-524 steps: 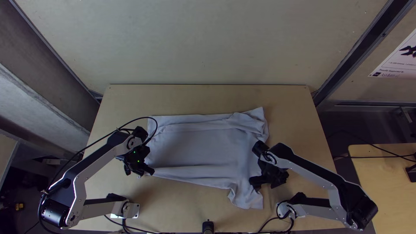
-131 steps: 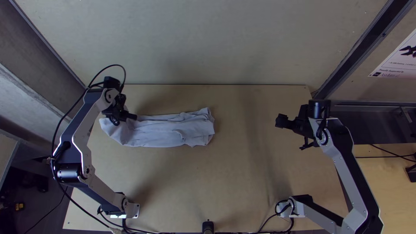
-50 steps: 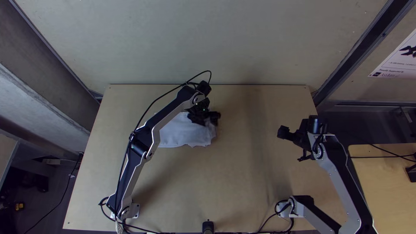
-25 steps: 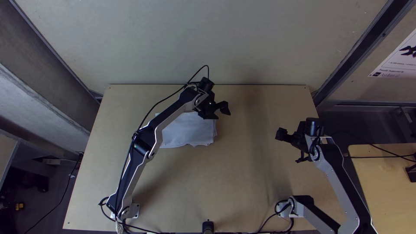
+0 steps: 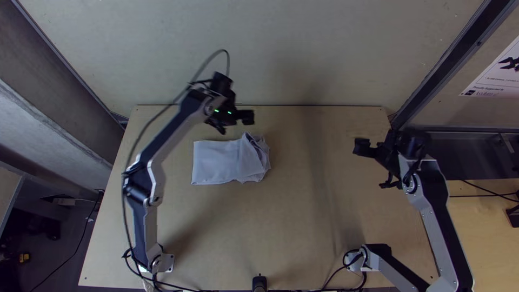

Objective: Fold the t-shirt

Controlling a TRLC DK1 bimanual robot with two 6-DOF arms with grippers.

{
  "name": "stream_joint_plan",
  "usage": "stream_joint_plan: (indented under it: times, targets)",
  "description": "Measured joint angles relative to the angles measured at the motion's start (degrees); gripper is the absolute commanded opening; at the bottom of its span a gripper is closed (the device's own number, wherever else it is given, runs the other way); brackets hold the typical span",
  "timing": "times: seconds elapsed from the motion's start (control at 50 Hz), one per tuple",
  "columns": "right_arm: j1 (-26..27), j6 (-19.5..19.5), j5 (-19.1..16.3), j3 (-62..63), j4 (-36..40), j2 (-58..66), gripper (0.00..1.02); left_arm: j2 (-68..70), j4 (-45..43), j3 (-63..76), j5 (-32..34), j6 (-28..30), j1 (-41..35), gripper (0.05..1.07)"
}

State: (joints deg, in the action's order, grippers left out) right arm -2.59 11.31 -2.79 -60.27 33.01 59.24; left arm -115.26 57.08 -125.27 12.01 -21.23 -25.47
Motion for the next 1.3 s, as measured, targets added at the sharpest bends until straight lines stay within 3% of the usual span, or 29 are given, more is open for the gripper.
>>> stream_joint_plan:
  times: [0.18,0.36,0.64,0.9,1.3]
  targets:
    - [1.5,-7.3,0.4,-6.8,-0.6,-0.1,0.99,12.1,0.1,6.0,-3.8,4.4,6.4,1.03]
    - [2.4,-10.4,1.2,-11.5,-1.2,-1.4,0.99,23.6,-3.0,14.3,-5.5,7.5,12.4,1.03]
    - [2.4,-11.8,1.9,-12.2,-4.1,-8.6,0.99,50.0,-20.4,41.9,-8.3,14.2,19.7,1.03]
    - [2.3,-12.1,1.9,1.3,-16.6,-29.4,0.99,69.7,-34.2,60.3,-9.6,19.4,28.6,1.02]
    - [2.2,-12.0,1.9,15.6,-17.1,-49.4,0.99,97.8,-49.2,87.5,-9.7,25.4,36.3,1.02]
